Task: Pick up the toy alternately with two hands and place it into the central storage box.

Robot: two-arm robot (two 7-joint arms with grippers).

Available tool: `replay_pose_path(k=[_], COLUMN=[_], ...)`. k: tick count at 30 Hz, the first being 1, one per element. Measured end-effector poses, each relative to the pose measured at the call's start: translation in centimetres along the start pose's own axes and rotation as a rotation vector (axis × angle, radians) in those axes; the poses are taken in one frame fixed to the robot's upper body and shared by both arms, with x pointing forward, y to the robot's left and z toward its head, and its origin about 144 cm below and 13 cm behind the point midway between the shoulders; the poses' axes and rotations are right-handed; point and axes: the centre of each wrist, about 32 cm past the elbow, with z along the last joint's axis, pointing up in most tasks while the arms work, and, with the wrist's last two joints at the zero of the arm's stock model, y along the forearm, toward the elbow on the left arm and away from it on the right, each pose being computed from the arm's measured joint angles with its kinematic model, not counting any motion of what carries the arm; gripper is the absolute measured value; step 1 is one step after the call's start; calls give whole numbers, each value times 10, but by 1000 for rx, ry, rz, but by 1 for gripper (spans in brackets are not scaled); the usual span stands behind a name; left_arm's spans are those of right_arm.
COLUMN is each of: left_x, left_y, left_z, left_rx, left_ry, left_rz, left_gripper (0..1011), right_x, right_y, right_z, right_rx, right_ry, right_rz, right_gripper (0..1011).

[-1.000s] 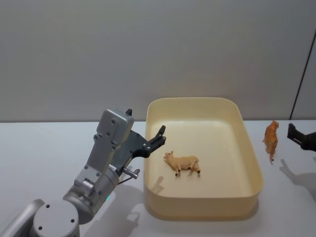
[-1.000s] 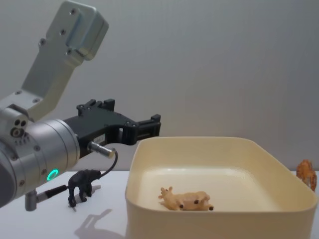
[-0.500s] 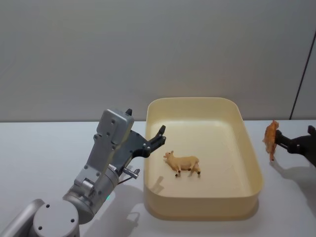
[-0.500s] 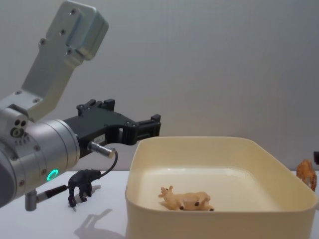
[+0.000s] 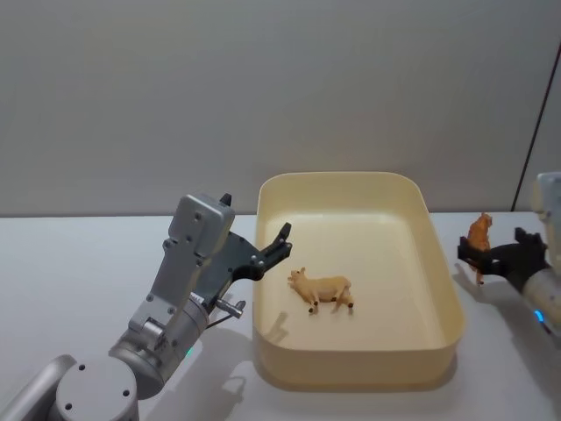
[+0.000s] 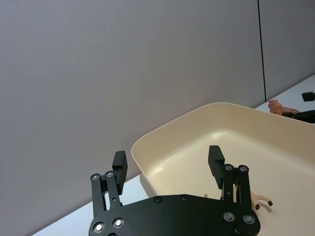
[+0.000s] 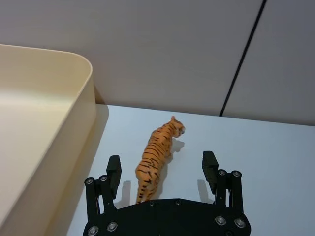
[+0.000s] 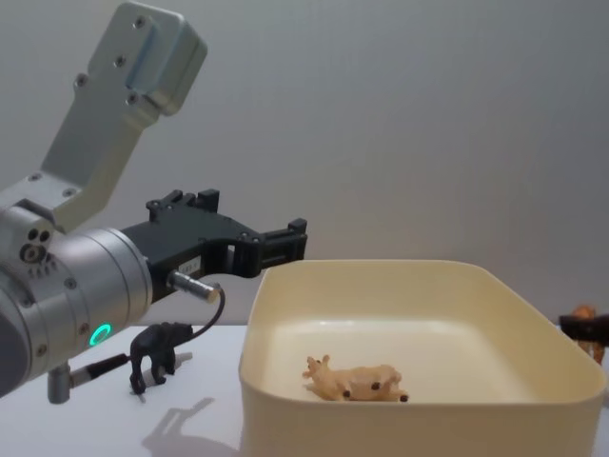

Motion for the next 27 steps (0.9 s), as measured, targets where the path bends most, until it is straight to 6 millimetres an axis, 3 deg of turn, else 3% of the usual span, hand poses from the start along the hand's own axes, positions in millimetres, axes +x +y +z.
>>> replay_pose_path(k=[7,11,27], left_x=[0,0,0], left_y=[0,0,0], left_z=[0,0,0], left_rx=[0,0,0], left_ry=[0,0,0], left_rz=[0,0,0], left_gripper=[1001,1001,1001], right_x=[-11,-17,-26], right_y=[13,20,30], right_z=[-3,-4,-6], right_rx=[-14,-19,-30], right_ry=[-11,-17,-29], right_rz=[9,13,22], right_gripper=[999,925,443])
